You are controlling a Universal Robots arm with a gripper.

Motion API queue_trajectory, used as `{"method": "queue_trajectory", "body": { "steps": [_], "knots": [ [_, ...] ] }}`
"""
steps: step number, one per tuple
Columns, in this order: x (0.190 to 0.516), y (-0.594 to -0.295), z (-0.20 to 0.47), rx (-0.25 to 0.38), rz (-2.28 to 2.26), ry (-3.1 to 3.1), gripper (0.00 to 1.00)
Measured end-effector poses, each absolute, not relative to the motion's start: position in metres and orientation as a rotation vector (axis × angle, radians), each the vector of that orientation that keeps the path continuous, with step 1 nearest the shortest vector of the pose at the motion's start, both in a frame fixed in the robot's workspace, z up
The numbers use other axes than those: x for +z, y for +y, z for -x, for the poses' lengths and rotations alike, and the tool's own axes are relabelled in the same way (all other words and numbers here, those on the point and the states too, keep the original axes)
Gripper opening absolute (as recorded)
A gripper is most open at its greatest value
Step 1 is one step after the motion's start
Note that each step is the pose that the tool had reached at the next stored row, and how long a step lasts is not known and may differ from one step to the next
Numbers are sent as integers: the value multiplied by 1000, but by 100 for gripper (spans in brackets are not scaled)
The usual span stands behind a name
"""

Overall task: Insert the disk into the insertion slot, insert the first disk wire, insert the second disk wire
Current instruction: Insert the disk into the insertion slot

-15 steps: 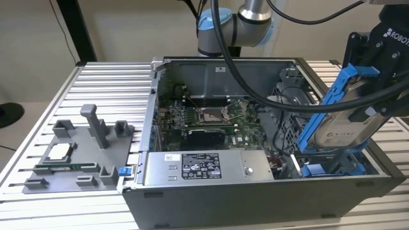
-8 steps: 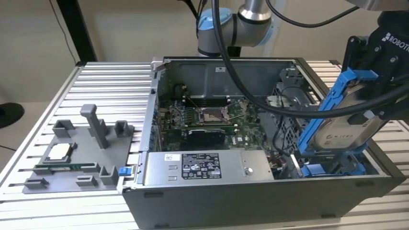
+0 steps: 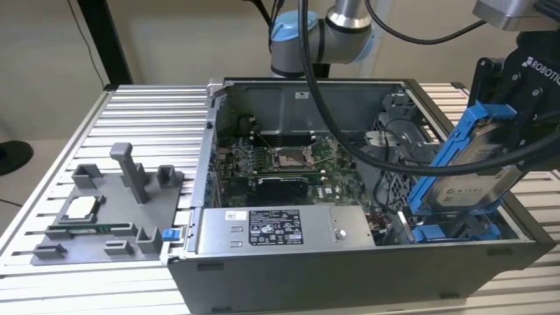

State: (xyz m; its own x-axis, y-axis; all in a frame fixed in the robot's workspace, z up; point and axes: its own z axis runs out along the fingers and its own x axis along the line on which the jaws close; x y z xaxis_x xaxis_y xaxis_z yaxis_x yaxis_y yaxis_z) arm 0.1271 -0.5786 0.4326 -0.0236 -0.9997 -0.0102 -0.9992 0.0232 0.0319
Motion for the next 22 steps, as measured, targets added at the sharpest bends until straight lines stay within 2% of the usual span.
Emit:
{"method": "queue_trajectory", "body": {
  "steps": [22],
  "knots": [
    [419,-579,-131,-55,-2188,-2240,0]
  ]
}}
